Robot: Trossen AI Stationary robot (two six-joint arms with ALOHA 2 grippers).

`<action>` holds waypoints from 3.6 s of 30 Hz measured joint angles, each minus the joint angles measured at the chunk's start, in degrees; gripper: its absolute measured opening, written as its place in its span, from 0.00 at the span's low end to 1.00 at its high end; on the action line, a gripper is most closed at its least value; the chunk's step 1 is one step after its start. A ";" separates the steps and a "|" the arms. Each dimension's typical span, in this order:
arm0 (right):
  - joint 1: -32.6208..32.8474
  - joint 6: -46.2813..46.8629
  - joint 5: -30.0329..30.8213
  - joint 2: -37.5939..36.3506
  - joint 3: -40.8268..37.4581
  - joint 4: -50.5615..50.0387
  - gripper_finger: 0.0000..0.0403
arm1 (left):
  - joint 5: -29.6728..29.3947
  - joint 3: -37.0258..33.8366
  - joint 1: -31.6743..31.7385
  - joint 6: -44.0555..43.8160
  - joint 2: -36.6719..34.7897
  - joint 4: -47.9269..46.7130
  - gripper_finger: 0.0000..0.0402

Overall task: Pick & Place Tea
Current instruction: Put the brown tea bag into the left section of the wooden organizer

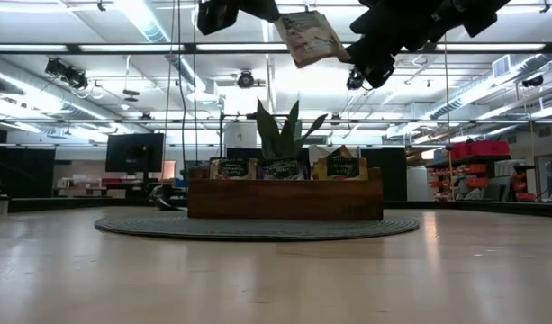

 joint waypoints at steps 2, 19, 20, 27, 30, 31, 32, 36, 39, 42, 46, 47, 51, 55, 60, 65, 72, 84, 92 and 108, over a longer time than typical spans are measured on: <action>0.00 -0.02 0.85 0.00 0.00 0.02 0.49 | -0.39 1.20 0.55 1.39 0.03 -0.37 0.00; -0.37 0.09 -1.12 0.00 0.00 3.26 0.13 | -1.59 2.12 1.04 2.74 0.03 2.21 0.00; -0.37 0.01 -1.34 0.00 0.00 3.26 0.08 | -1.77 2.12 1.04 2.73 0.04 2.31 0.00; -0.37 -0.43 -1.02 0.00 0.00 3.64 0.01 | -2.65 2.12 1.03 2.73 0.05 3.10 0.04; -0.37 -0.22 0.49 -0.75 0.00 3.88 0.01 | -5.75 2.12 0.98 2.38 -0.23 4.55 0.10; -0.37 -0.37 1.04 -1.27 0.00 4.19 0.01 | -6.90 2.12 1.00 2.18 -0.44 5.17 0.13; -0.37 -0.75 1.91 -1.97 0.00 4.32 0.01 | -8.24 2.12 1.04 1.87 -0.74 6.24 0.15; -0.37 -1.64 5.78 -6.05 0.00 4.49 0.00 | -14.61 2.12 1.04 1.22 -3.80 7.55 0.27; -0.39 -3.21 8.70 -9.28 0.00 5.31 0.00 | -19.73 2.12 1.00 1.82 -6.63 7.75 0.34; -0.70 -4.41 10.04 -11.47 0.00 5.69 0.00 | -24.41 2.14 1.51 2.32 -9.07 10.25 0.41; -0.92 -4.19 10.25 -12.17 0.00 6.96 0.00 | -23.07 2.14 2.92 4.07 -10.77 16.75 0.47; -0.92 -4.03 10.27 -12.15 0.00 7.85 0.00 | -21.58 2.15 3.51 4.16 -10.78 19.57 0.49; -0.95 -3.86 10.96 -11.69 0.00 10.03 0.00 | -15.16 2.14 5.41 5.22 -10.64 21.45 0.51; -1.11 -2.82 11.60 -11.65 0.57 10.67 0.00 | -12.06 2.15 6.85 4.54 -10.26 21.30 0.51; -1.47 -4.44 12.53 -11.66 3.37 10.40 0.00 | -8.49 2.16 8.01 4.63 -9.03 23.54 0.50; -2.28 -4.14 12.70 -10.92 5.27 8.87 0.00 | -6.64 2.13 8.40 4.73 -8.40 23.62 0.50; -2.15 -2.70 11.75 -7.54 5.64 8.32 0.00 | -5.63 2.09 8.34 6.31 -8.52 22.77 0.50; -2.03 -2.75 11.58 -6.94 5.66 10.26 0.00 | -4.69 2.09 8.73 5.72 -8.71 21.42 0.47; -2.03 -2.74 11.59 -5.90 5.70 11.60 0.00 | 0.74 2.09 11.67 5.70 -8.71 21.52 0.33; -2.25 -2.01 12.17 -5.90 5.70 12.33 0.00 | 4.11 2.09 12.51 7.03 -8.71 21.50 0.14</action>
